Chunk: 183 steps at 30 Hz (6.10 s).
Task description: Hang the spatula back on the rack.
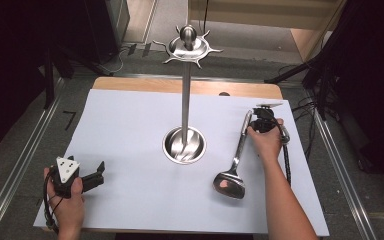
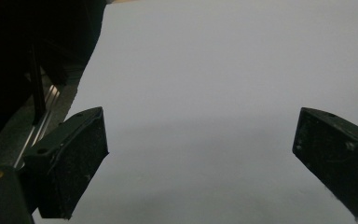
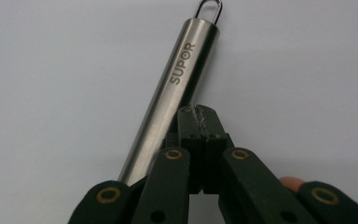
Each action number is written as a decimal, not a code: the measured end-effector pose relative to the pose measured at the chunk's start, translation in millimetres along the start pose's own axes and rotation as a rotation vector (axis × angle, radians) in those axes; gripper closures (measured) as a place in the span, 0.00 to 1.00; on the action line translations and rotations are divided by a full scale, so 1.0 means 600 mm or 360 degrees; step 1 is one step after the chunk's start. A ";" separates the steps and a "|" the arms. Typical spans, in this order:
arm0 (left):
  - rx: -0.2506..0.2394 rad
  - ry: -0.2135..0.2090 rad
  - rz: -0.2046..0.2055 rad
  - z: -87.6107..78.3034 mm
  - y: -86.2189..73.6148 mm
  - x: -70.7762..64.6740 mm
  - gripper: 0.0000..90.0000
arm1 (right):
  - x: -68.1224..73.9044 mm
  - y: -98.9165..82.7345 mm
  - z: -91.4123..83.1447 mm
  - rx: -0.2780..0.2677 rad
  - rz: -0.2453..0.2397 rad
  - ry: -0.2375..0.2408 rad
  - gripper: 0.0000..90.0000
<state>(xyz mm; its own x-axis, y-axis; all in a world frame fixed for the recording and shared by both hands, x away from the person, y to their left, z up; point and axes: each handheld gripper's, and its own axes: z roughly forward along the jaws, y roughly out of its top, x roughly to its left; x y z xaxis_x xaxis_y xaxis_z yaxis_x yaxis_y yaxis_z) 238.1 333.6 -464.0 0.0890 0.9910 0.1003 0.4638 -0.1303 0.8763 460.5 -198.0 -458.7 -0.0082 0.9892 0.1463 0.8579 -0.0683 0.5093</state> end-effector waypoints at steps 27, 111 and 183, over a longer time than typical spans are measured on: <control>0.0003 -0.0002 -0.0007 0.001 0.000 0.001 0.04 | 0.082 -0.011 0.008 0.0004 -0.0174 0.0113 1.00; 0.0010 0.0006 0.0008 0.001 0.000 -0.001 0.04 | 0.141 -0.142 -0.085 0.0373 -0.0162 -0.0088 0.85; 0.0035 0.0012 0.0015 0.003 0.002 -0.002 0.04 | 0.120 -0.286 -0.255 -0.1294 -0.0476 0.0778 0.85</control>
<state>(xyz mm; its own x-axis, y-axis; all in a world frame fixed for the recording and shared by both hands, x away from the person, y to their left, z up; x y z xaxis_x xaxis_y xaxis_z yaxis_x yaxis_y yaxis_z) 240.3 332.4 -464.2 0.0867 0.9899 0.1118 0.4823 -0.1400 0.8648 234.4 -134.9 -405.9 -0.5344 0.8304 0.1576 0.1745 -0.0741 0.9819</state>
